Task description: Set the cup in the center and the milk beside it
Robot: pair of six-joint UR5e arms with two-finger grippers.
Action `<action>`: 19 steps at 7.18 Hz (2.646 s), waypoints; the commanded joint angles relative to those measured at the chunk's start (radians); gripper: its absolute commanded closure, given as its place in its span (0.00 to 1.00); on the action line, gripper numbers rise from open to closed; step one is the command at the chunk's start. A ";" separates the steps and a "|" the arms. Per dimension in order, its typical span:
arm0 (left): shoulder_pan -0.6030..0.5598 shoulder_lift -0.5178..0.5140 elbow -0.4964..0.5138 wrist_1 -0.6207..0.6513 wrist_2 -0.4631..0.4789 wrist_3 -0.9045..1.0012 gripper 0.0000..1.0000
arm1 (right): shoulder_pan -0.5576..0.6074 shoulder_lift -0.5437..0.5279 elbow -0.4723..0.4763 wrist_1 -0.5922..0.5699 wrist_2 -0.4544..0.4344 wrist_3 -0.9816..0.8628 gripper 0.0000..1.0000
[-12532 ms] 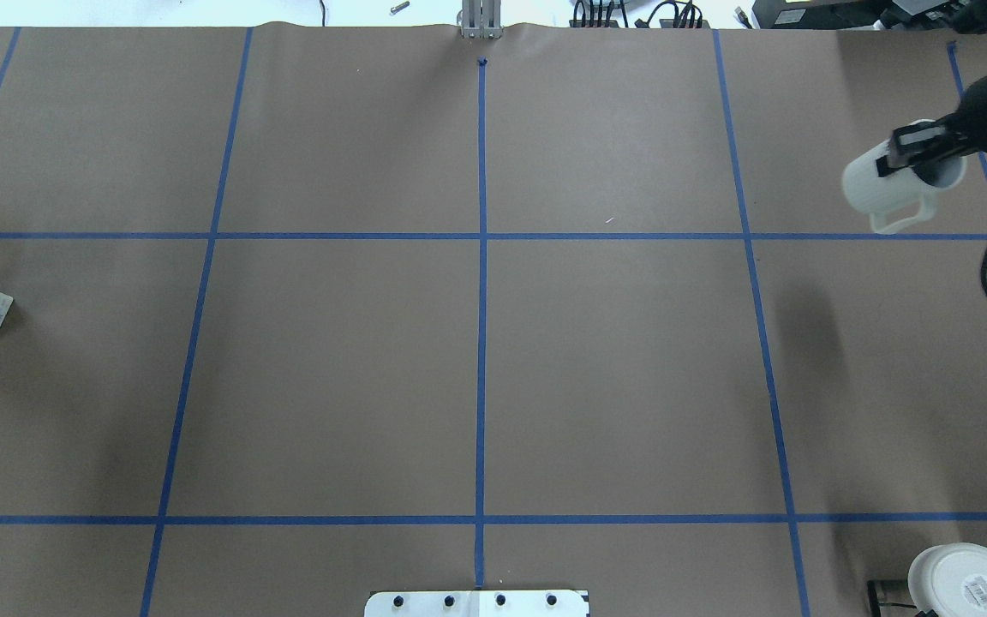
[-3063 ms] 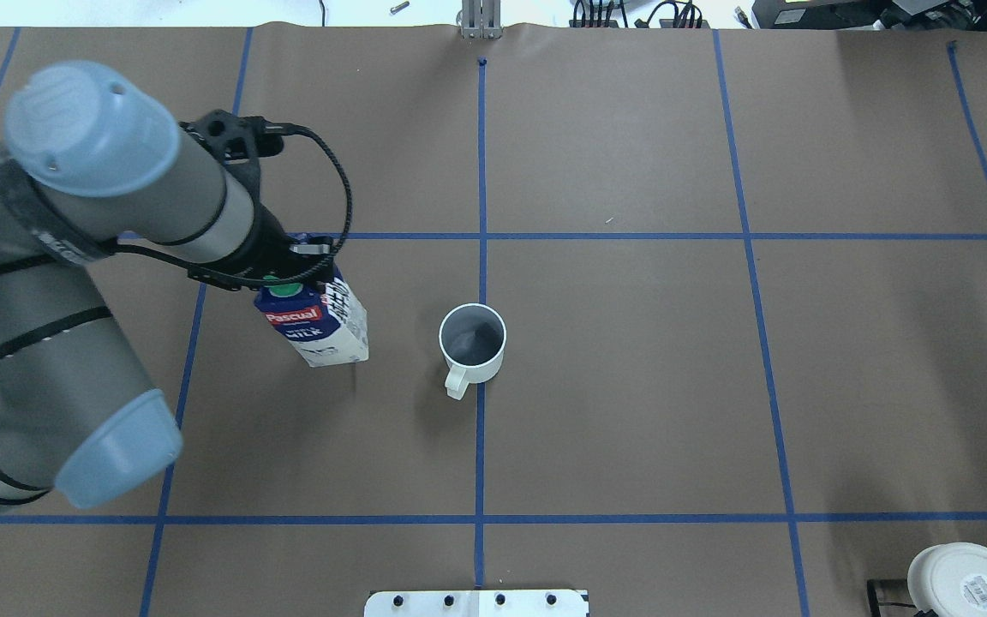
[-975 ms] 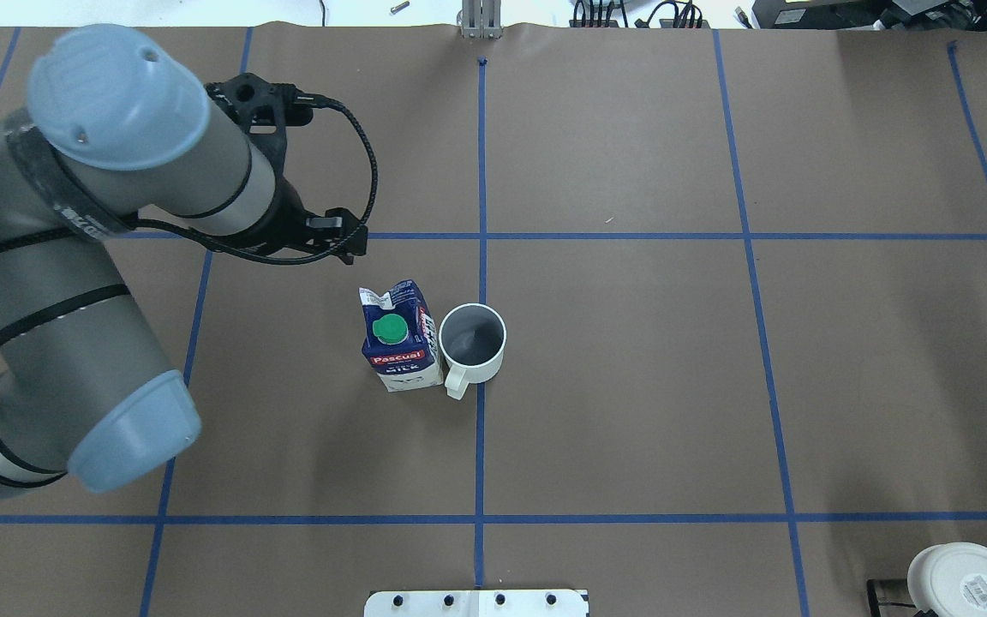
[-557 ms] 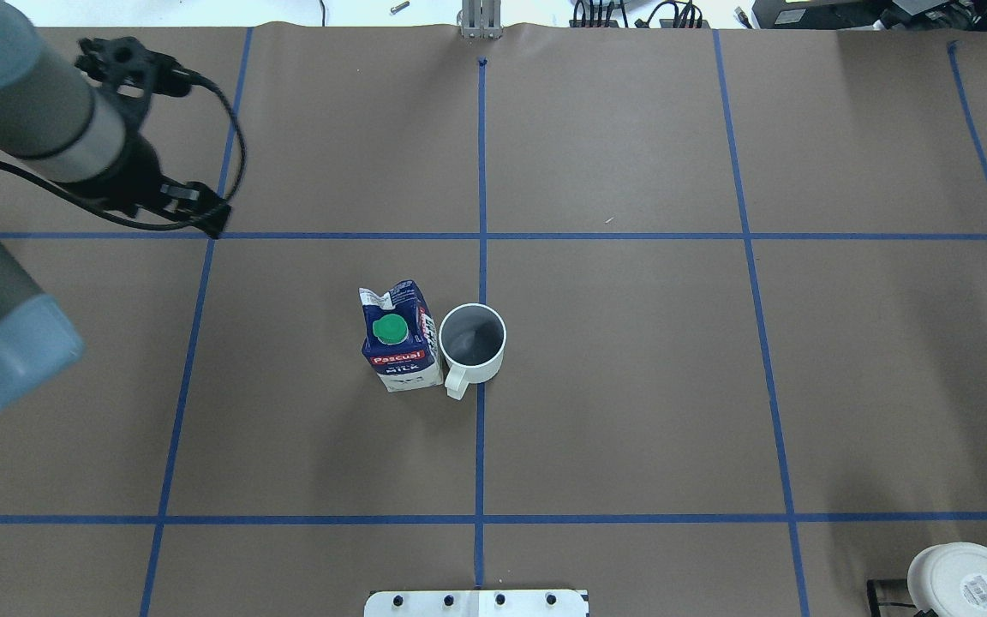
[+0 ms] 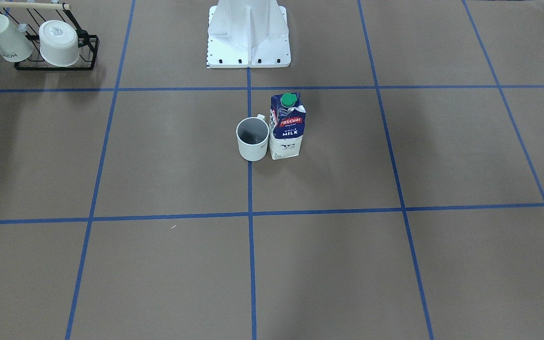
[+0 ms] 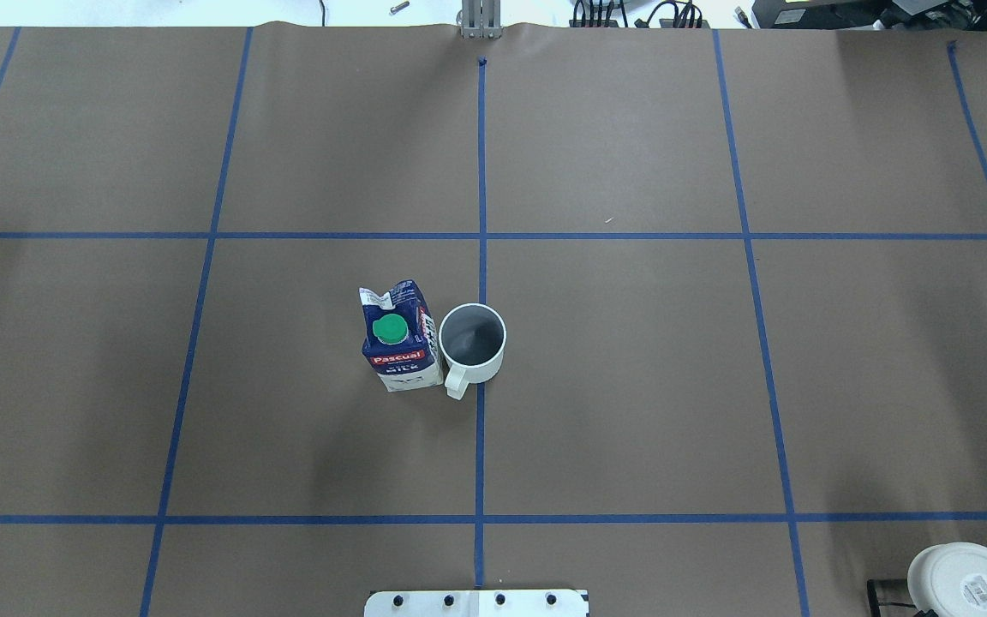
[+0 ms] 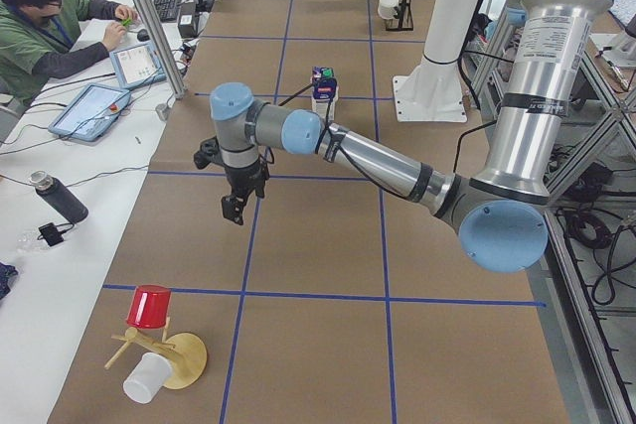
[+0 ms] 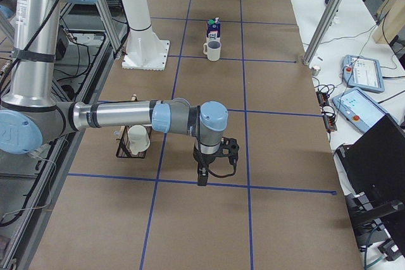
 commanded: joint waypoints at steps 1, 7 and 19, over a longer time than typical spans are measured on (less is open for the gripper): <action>-0.037 0.046 0.116 -0.060 -0.032 0.057 0.02 | 0.000 0.000 -0.002 0.000 0.010 0.002 0.00; -0.083 0.181 0.044 -0.189 -0.084 0.046 0.02 | 0.000 0.000 0.003 0.000 0.085 -0.006 0.00; -0.088 0.210 0.021 -0.190 -0.092 0.044 0.02 | -0.011 -0.001 0.010 -0.002 0.086 -0.007 0.00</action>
